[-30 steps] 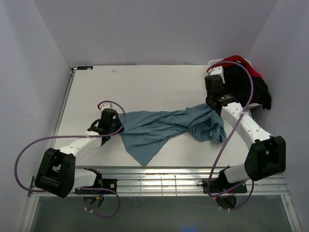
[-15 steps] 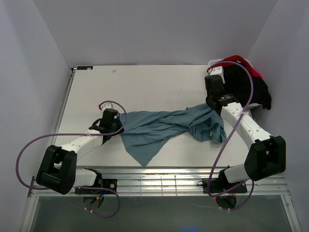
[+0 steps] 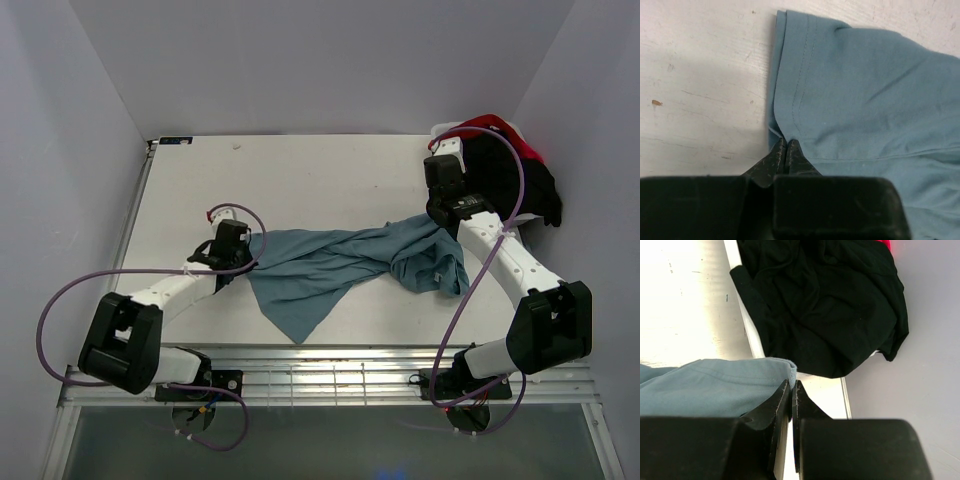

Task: Fold and stack the t-shirts
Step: Flatten out the tshirt

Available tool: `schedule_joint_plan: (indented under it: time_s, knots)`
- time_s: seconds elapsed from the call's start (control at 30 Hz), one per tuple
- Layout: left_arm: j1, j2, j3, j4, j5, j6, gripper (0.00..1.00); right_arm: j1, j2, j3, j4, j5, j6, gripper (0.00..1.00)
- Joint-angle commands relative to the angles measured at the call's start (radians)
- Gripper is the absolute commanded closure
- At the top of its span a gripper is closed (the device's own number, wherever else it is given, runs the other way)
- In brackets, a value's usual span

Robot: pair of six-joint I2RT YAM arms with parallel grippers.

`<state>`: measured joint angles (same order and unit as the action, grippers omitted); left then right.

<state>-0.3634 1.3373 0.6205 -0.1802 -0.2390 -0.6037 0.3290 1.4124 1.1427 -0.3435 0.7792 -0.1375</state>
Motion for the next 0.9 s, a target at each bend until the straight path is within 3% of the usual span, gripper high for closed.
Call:
schedule_joint_plan:
  time_s: [0.0,0.2,0.37,0.63,0.77,0.87]
  knots:
    - [-0.005,-0.062,0.056,-0.016,-0.09,0.004,0.94,-0.001,-0.033,0.044,-0.008,-0.011,0.021,0.92]
    - [-0.002,-0.187,0.318,-0.108,-0.292,0.064,0.9,-0.004,-0.004,0.21,-0.049,-0.032,0.003,0.92]
    - [0.027,-0.142,0.582,-0.125,-0.336,0.182,0.9,-0.036,0.08,0.42,-0.08,-0.1,-0.027,0.92]
    - [0.139,-0.012,0.962,-0.157,-0.221,0.252,0.89,-0.142,0.255,0.969,-0.235,-0.216,0.01,0.91]
    - [0.147,-0.056,1.044,-0.146,-0.195,0.271,0.89,-0.145,0.231,1.087,-0.233,-0.251,0.012,0.89]
    - [0.149,-0.076,1.12,-0.195,-0.097,0.26,0.89,-0.145,0.16,1.063,-0.226,-0.291,0.015,0.89]
